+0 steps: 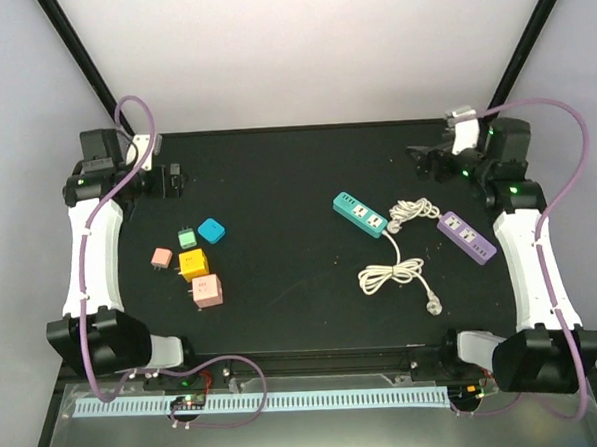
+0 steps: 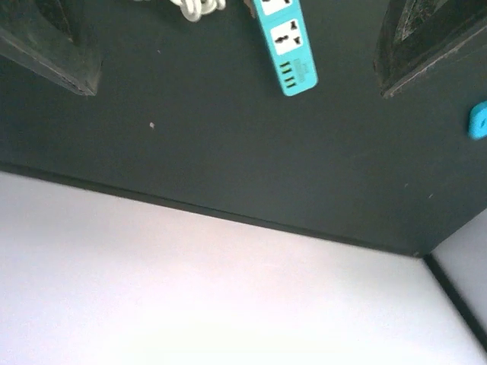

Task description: Pull the plug off the socket

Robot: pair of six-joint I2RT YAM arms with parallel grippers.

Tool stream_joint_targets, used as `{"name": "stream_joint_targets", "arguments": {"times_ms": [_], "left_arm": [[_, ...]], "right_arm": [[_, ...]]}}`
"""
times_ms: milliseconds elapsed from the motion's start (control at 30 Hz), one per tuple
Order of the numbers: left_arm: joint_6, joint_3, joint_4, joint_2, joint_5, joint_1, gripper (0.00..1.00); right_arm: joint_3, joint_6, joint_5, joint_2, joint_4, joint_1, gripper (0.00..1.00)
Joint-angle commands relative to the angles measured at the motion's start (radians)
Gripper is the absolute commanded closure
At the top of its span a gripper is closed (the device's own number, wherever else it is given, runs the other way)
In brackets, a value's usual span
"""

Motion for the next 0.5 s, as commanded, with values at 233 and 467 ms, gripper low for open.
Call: {"name": "stream_joint_targets", "arguments": {"times_ms": [233,467], "left_arm": [[0.018,-0.201,0.071,-0.101,0.051,0.082,0.01],[-0.003,-0.221,0.088,-0.095,0.11,0.082,0.01]], "right_arm": [[-0.287,0.197,-0.006,-0.092,0.268,-0.185,0.0],[-0.389,0.193,0.0,-0.152,0.371,-0.184,0.0]]}}
